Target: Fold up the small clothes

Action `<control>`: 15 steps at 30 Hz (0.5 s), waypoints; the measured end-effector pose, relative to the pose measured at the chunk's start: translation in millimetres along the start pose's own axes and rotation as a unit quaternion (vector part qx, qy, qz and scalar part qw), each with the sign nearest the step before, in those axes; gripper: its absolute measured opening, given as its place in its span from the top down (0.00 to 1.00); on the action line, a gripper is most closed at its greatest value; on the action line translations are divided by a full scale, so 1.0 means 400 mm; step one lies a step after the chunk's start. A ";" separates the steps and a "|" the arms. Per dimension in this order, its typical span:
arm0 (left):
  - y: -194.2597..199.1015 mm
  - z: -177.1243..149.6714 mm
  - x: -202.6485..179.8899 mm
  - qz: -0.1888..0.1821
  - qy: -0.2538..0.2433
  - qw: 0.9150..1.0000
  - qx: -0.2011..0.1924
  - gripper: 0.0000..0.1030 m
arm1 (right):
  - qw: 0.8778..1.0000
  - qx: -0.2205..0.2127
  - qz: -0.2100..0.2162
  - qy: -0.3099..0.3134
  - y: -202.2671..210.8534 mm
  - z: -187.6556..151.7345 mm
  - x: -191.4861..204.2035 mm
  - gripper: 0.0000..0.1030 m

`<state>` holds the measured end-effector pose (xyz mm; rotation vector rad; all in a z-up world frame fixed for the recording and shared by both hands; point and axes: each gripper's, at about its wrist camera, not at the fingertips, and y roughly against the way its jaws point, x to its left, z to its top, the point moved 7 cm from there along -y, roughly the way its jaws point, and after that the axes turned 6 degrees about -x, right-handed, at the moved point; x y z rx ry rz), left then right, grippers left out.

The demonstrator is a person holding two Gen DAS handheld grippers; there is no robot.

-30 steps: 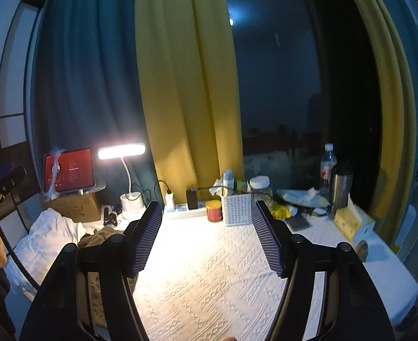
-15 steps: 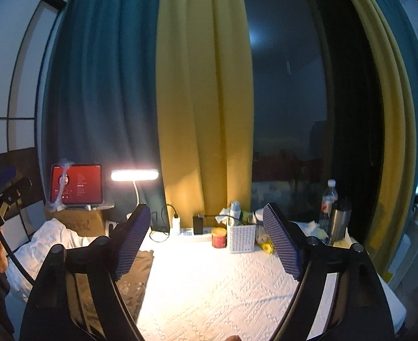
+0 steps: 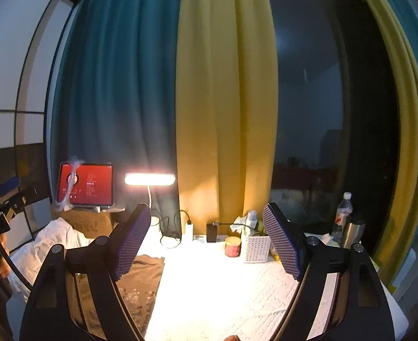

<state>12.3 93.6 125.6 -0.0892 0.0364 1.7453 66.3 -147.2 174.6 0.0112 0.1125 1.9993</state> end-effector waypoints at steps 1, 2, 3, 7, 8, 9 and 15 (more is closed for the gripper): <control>-0.005 -0.003 0.003 0.001 0.001 1.000 0.002 0.00 | 1.000 0.003 0.001 0.000 -0.006 -0.003 0.001 0.19; -0.008 -0.004 0.004 0.002 0.002 1.000 0.003 0.00 | 1.000 0.005 0.002 0.000 -0.012 -0.006 0.002 0.19; -0.010 -0.005 0.006 0.003 0.003 1.000 0.004 0.00 | 1.000 0.008 0.002 0.000 -0.017 -0.009 0.002 0.19; -0.023 -0.012 0.006 0.003 0.004 1.000 0.010 0.00 | 1.000 0.014 0.000 -0.001 -0.033 -0.020 0.000 0.19; -0.024 -0.013 0.006 0.003 0.003 1.000 0.011 0.00 | 1.000 0.015 0.000 -0.002 -0.036 -0.022 -0.001 0.19; -0.027 -0.014 0.008 0.003 0.002 1.000 0.012 0.00 | 1.000 0.016 0.000 -0.003 -0.037 -0.024 -0.003 0.19; -0.033 -0.016 0.004 -0.001 0.002 1.000 0.013 0.00 | 1.000 0.023 -0.001 -0.004 -0.052 -0.032 -0.005 0.19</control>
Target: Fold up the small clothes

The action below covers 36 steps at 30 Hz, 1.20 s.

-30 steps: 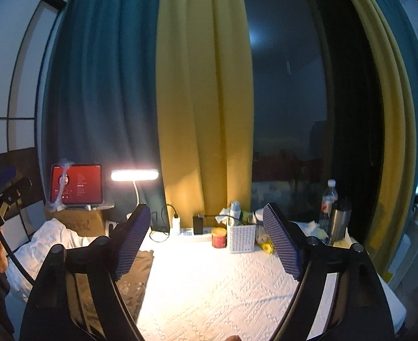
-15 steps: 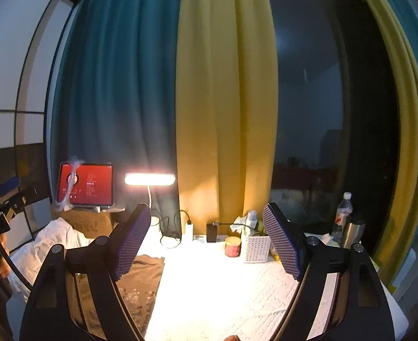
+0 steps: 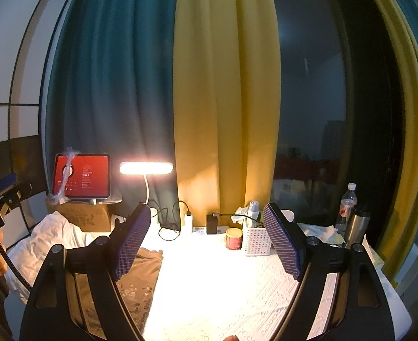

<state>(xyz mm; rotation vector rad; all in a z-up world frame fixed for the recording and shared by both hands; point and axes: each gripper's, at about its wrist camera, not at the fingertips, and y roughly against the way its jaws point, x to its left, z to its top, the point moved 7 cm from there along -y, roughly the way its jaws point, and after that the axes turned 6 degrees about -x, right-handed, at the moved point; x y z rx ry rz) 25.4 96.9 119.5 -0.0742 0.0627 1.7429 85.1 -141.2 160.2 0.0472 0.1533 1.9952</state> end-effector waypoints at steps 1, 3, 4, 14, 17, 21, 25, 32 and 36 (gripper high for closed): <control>0.000 0.000 0.000 0.000 0.001 1.000 0.000 0.00 | 1.000 0.001 0.000 0.000 -0.001 -0.001 0.001 0.19; -0.001 0.000 0.002 0.000 0.001 1.000 0.000 0.00 | 1.000 0.001 0.000 0.000 -0.002 -0.001 0.001 0.19; -0.001 0.000 0.002 0.001 0.001 1.000 0.000 0.00 | 1.000 0.001 0.000 0.000 -0.002 0.000 0.002 0.19; 0.003 0.002 0.004 0.001 0.001 1.000 -0.001 0.00 | 1.000 0.003 0.000 0.001 -0.007 -0.001 0.002 0.19; 0.002 0.001 0.004 0.001 0.002 1.000 0.000 0.00 | 1.000 0.002 0.000 0.001 -0.007 0.000 0.003 0.19; 0.001 0.000 0.004 0.001 0.001 1.000 0.001 0.00 | 1.000 0.003 0.000 0.000 -0.006 -0.002 0.002 0.19; 0.003 0.000 0.003 0.002 0.001 1.000 0.000 0.00 | 1.000 0.004 0.000 0.000 -0.006 -0.002 0.001 0.19; 0.002 0.000 0.003 0.000 0.002 1.000 0.000 0.00 | 1.000 0.004 -0.002 -0.002 -0.006 -0.006 -0.002 0.19; -0.002 0.000 0.002 0.000 0.001 1.000 0.001 0.00 | 1.000 0.004 -0.002 -0.003 -0.007 -0.007 -0.004 0.19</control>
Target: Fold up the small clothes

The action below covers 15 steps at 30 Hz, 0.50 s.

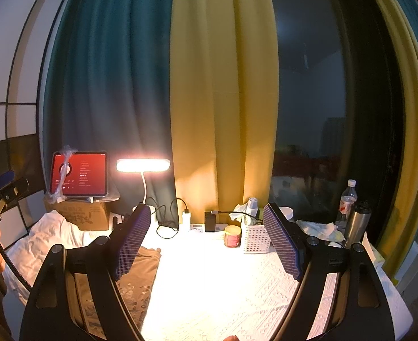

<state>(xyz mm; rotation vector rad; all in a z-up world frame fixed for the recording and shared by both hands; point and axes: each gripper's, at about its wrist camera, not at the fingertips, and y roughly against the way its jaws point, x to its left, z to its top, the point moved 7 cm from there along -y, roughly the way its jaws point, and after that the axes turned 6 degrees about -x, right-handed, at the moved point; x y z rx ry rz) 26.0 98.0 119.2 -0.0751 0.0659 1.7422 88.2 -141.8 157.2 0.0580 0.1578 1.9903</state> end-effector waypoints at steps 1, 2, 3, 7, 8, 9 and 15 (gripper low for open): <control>0.001 0.000 0.000 0.000 0.000 1.000 0.000 0.00 | 1.000 0.000 0.000 0.000 0.000 0.000 0.000 0.19; 0.002 0.001 0.001 0.000 0.000 1.000 0.000 0.00 | 1.000 0.000 0.000 0.000 0.000 -0.001 -0.002 0.19; 0.000 0.000 0.000 0.000 0.000 1.000 0.000 0.00 | 1.000 0.001 0.000 -0.001 0.000 -0.001 -0.002 0.19; -0.001 0.000 -0.001 0.000 -0.001 1.000 0.000 0.00 | 1.000 0.001 0.000 -0.001 0.000 -0.002 -0.002 0.19; -0.002 0.000 -0.001 0.000 0.000 1.000 0.000 0.00 | 1.000 0.002 -0.001 -0.001 -0.001 -0.003 -0.003 0.19; -0.002 0.000 -0.001 0.000 0.000 1.000 0.000 0.00 | 1.000 0.002 -0.001 0.000 -0.001 -0.004 -0.003 0.19; -0.007 0.002 -0.003 -0.001 0.000 1.000 0.002 0.00 | 1.000 0.003 -0.002 -0.001 -0.001 -0.009 -0.007 0.19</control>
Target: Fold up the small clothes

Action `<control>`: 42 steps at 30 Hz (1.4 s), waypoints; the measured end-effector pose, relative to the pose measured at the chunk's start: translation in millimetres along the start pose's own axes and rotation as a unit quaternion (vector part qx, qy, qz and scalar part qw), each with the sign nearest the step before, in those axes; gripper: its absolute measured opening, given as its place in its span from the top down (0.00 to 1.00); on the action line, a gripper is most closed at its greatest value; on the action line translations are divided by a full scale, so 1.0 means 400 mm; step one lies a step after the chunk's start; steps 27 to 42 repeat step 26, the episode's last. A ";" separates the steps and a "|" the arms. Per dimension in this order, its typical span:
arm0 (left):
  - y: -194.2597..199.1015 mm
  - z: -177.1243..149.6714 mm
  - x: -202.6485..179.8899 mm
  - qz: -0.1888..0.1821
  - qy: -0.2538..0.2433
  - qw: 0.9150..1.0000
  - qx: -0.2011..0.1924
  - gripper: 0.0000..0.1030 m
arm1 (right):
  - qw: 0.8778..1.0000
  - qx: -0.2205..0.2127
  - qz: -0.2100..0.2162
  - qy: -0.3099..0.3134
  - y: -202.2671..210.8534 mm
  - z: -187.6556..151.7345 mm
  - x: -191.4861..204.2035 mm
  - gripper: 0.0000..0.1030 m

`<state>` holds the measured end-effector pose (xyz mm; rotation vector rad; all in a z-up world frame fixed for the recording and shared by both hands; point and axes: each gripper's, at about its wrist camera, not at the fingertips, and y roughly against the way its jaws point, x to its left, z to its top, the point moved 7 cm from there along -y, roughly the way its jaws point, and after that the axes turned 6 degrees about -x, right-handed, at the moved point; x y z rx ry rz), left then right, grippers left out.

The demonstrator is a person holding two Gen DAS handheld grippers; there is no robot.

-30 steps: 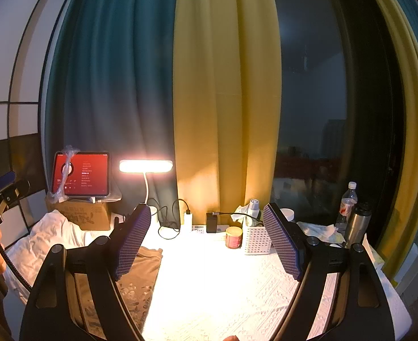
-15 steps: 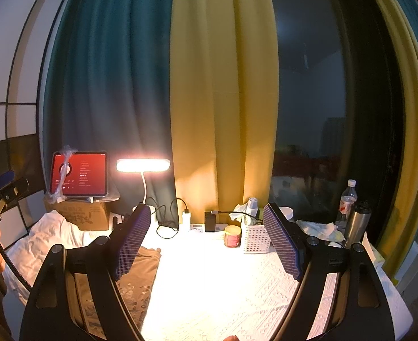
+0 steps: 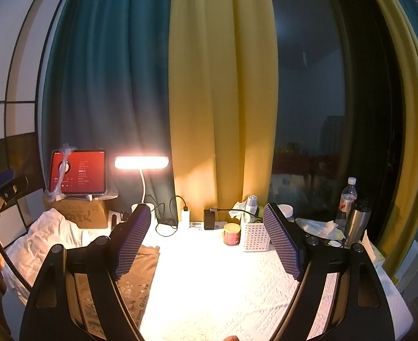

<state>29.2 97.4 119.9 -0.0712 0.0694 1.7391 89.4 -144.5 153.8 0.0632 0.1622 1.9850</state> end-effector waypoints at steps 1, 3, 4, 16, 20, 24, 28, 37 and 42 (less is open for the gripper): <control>0.000 0.000 0.000 0.000 0.000 1.000 0.000 0.00 | 1.000 0.000 0.000 0.000 -0.001 0.000 0.000 0.19; -0.001 -0.001 -0.001 0.000 -0.001 1.000 0.001 0.00 | 1.000 0.000 0.001 0.000 -0.001 0.000 0.000 0.19; 0.000 0.000 -0.001 0.000 -0.002 1.000 0.001 0.00 | 1.000 0.000 0.001 0.000 -0.001 0.000 -0.001 0.19; -0.004 -0.002 -0.001 0.000 -0.002 1.000 0.002 0.00 | 1.000 0.003 0.001 -0.001 -0.002 -0.007 -0.002 0.19; -0.003 -0.002 0.000 0.000 -0.002 1.000 0.002 0.00 | 1.000 0.003 0.000 -0.001 -0.003 -0.006 0.000 0.19; -0.008 -0.006 0.003 -0.001 0.001 1.000 0.005 0.00 | 1.000 0.006 0.000 0.000 -0.001 -0.010 -0.001 0.19; -0.012 -0.008 0.005 -0.002 0.001 1.000 0.007 0.00 | 1.000 0.008 0.000 0.000 0.000 -0.015 -0.001 0.19; -0.012 -0.008 0.005 -0.002 0.001 1.000 0.007 0.00 | 1.000 0.008 0.000 0.000 0.000 -0.015 -0.001 0.19; -0.012 -0.008 0.005 -0.002 0.001 1.000 0.007 0.00 | 1.000 0.008 0.000 0.000 0.000 -0.015 -0.001 0.19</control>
